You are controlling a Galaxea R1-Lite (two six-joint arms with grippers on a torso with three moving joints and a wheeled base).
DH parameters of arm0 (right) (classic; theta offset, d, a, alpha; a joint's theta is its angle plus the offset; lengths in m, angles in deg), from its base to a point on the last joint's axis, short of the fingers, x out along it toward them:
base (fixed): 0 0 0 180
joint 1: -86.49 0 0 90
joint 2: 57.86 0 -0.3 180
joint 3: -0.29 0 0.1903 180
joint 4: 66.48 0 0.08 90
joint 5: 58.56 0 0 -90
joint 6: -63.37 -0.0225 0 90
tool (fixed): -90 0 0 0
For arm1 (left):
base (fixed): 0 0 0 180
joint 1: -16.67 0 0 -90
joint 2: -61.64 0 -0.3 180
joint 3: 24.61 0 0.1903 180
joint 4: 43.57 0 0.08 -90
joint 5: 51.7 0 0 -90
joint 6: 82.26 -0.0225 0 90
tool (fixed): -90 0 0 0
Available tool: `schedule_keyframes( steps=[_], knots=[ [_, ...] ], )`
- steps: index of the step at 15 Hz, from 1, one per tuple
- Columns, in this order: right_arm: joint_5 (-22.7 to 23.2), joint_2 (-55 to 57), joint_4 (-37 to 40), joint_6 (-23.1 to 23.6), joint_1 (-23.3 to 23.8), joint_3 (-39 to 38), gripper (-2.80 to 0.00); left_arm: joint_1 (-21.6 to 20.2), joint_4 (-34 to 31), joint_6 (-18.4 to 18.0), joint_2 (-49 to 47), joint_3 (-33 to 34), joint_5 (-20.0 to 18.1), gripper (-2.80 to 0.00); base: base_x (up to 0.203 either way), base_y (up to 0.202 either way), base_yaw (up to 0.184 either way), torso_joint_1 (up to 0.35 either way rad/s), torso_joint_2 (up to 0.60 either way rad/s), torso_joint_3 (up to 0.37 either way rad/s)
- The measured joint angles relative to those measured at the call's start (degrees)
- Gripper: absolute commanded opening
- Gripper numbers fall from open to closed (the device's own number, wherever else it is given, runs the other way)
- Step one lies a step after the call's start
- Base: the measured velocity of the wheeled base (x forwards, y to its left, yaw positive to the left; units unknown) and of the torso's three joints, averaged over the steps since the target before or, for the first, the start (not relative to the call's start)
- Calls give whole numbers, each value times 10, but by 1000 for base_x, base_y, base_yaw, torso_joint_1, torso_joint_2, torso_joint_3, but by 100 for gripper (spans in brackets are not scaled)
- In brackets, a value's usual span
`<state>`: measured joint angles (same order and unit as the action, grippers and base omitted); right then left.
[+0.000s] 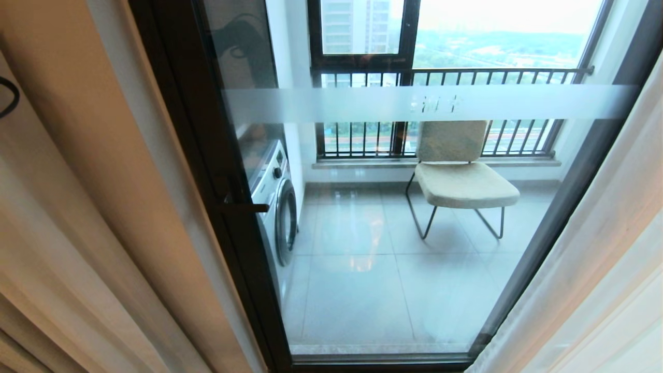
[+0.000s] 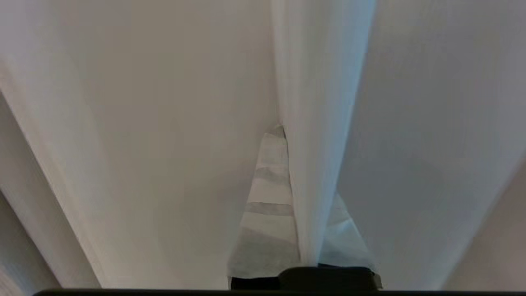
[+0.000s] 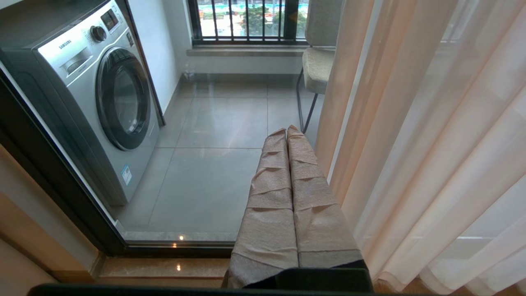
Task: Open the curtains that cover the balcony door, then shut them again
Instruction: Close the inner curtains on both sides
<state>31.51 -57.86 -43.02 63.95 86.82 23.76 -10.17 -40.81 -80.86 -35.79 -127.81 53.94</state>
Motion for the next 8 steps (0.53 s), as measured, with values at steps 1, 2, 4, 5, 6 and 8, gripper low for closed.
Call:
schedule_keyframes(
  steps=[1,2,4,5,6,8],
  knots=[
    [0,0,0,0,0,0,-280,-1,0,0,-1,0,0,-280,0,0,0,0,0,0],
    [0,0,0,0,0,0,-280,-1,0,0,-1,0,0,-280,0,0,0,0,0,0],
    [0,0,0,0,0,0,-280,0,0,0,-1,0,0,-280,0,0,0,0,0,0],
    [0,0,0,0,0,0,-280,0,0,0,0,0,0,-280,0,0,0,0,0,0],
    [0,0,0,0,0,0,-280,1,-1,0,2,0,-3,-280,0,0,0,0,0,0],
    [0,0,0,0,0,0,-280,4,-1,0,8,0,-14,-280,0,0,0,0,0,0]
  ],
)
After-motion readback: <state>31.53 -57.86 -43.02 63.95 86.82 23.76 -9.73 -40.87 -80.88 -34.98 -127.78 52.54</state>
